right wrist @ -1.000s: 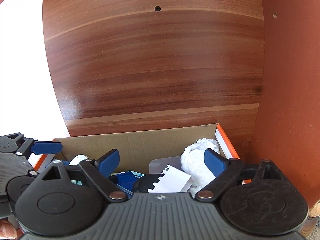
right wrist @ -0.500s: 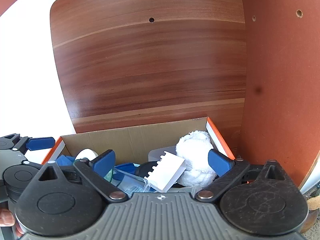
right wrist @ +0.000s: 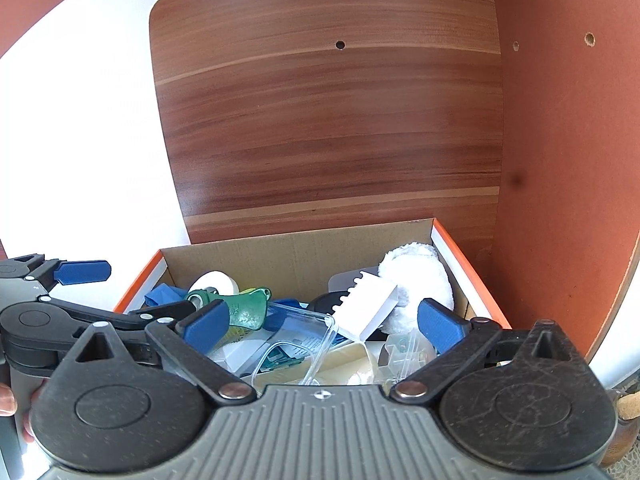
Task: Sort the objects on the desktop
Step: 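Move both tools back from the box toward the items on the bed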
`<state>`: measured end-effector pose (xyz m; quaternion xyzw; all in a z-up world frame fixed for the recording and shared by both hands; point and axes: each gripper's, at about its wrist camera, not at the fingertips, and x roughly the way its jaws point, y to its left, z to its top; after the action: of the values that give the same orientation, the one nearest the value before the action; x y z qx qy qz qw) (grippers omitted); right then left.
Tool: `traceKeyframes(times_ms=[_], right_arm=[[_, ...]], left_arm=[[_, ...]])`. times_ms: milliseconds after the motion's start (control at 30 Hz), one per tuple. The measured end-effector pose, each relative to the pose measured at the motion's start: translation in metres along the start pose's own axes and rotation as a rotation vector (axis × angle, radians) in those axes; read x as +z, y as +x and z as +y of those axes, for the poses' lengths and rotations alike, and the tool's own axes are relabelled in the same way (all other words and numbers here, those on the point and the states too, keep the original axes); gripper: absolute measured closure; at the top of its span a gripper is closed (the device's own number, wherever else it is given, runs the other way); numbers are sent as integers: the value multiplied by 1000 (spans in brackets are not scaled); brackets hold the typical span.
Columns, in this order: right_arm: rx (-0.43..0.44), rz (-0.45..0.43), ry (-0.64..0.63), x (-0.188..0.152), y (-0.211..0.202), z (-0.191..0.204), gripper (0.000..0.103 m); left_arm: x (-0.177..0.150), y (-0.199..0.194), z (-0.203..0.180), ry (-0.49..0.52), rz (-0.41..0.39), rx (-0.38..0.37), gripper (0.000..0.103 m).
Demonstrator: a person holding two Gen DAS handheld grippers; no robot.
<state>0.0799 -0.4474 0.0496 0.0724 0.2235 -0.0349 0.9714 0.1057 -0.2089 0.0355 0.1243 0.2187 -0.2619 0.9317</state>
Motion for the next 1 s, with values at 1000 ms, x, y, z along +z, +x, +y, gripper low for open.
traceKeyframes(times_ms=[1000], right_arm=[[215,-29,-61,-25,-52,100,0]], left_arm=[[-47,-32,70,-95,9,78,0]])
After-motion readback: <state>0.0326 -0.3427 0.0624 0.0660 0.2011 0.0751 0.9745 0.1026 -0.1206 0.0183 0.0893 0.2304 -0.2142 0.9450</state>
